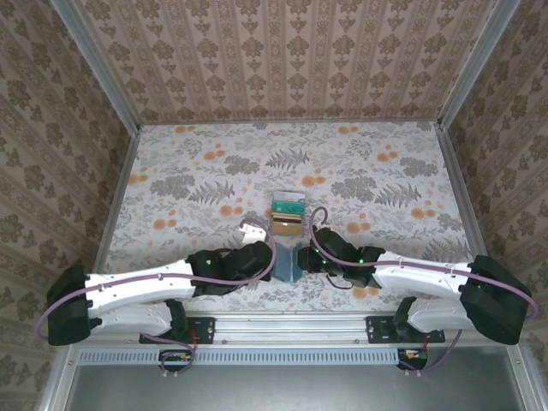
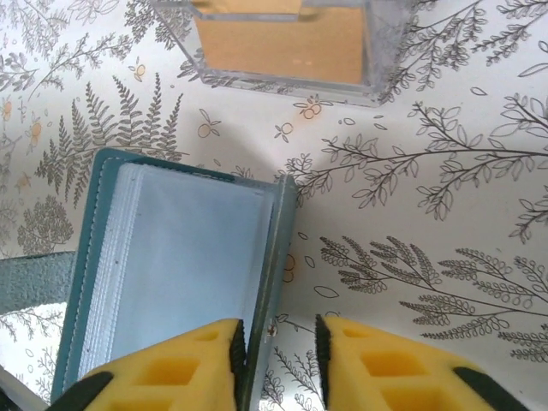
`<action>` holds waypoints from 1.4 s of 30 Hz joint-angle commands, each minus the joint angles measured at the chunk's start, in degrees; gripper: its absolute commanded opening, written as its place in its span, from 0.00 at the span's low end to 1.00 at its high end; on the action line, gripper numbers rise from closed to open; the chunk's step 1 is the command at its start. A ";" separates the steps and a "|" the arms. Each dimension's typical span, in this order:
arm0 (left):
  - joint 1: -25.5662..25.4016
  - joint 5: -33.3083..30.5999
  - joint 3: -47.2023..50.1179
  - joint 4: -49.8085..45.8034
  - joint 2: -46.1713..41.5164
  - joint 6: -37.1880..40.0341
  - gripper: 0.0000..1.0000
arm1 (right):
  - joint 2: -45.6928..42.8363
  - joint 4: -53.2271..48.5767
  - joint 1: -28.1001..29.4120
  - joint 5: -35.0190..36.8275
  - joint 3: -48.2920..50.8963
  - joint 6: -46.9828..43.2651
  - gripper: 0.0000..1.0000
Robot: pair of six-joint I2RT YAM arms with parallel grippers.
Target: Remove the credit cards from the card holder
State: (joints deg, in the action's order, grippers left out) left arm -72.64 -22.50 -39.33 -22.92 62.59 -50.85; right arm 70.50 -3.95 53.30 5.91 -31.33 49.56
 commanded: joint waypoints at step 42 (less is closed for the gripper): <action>10.39 20.84 11.57 11.73 -5.94 1.62 0.50 | 10.45 11.24 0.21 -1.13 1.89 1.98 0.00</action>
State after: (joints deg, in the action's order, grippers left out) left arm -61.36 -3.88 -27.92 -16.16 53.39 -48.03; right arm 80.53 6.28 53.30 5.54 -30.24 50.52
